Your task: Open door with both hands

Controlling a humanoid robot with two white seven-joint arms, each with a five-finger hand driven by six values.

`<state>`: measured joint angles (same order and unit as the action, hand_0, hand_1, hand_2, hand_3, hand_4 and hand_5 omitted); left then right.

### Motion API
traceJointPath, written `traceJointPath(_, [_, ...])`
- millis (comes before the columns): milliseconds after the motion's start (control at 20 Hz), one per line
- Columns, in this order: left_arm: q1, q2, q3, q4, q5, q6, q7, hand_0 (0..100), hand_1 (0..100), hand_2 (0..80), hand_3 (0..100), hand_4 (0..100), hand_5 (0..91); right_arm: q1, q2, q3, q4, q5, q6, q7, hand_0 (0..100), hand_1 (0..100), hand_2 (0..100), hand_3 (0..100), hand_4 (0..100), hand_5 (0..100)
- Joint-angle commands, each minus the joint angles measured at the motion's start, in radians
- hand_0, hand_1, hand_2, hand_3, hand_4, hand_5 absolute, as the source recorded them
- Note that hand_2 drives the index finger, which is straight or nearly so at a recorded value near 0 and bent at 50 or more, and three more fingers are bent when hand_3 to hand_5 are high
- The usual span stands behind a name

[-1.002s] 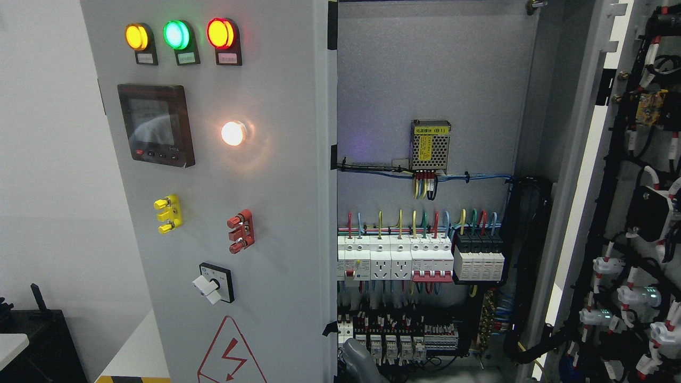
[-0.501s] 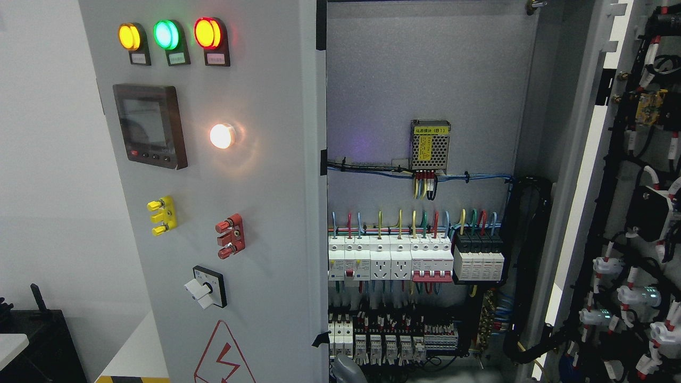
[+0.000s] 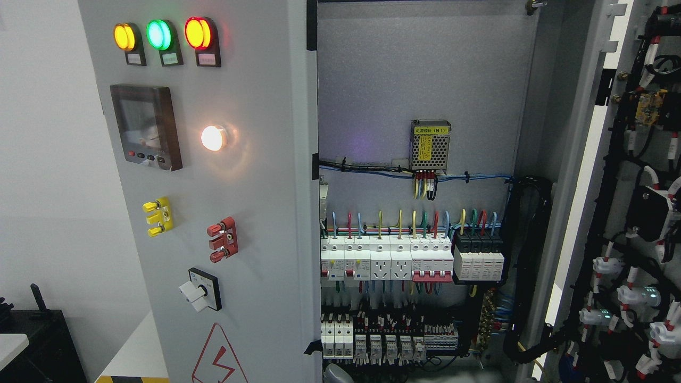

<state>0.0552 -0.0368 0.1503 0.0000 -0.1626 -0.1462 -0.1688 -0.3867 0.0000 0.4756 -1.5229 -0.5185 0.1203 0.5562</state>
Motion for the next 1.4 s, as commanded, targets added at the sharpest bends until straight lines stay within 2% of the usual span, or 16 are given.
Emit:
traceJointPath(0, [0.0, 0.0, 0.0, 0.023, 0.0, 0.0, 0.0, 0, 0, 0.0, 0, 4, 0.0, 0.002, -0.023, 0.026, -0.006, 0.0, -0.002, 0.001, 0, 0, 0, 0, 0, 0])
traceJointPath(200, [0.0, 0.0, 0.0, 0.023, 0.0, 0.0, 0.0, 0, 0, 0.0, 0, 4, 0.0, 0.003, -0.02, 0.04, -0.02, 0.0, -0.002, 0.004, 0, 0, 0, 0, 0, 0])
traceJointPath(351, [0.0, 0.0, 0.0, 0.023, 0.0, 0.0, 0.0, 0, 0, 0.0, 0, 4, 0.0, 0.003, -0.02, 0.049, -0.026, 0.0, -0.002, 0.031, 0, 0, 0, 0, 0, 0])
traceJointPath(1152, [0.0, 0.0, 0.0, 0.023, 0.0, 0.0, 0.0, 0, 0, 0.0, 0, 4, 0.0, 0.005, -0.017, 0.072, -0.043, -0.001, -0.007, 0.044, 0, 0, 0, 0, 0, 0])
traceJointPath(1352, [0.0, 0.0, 0.0, 0.023, 0.0, 0.0, 0.0, 0, 0, 0.0, 0, 4, 0.0, 0.011, -0.014, 0.097, -0.043, 0.0, -0.008, 0.044, 0, 0, 0, 0, 0, 0])
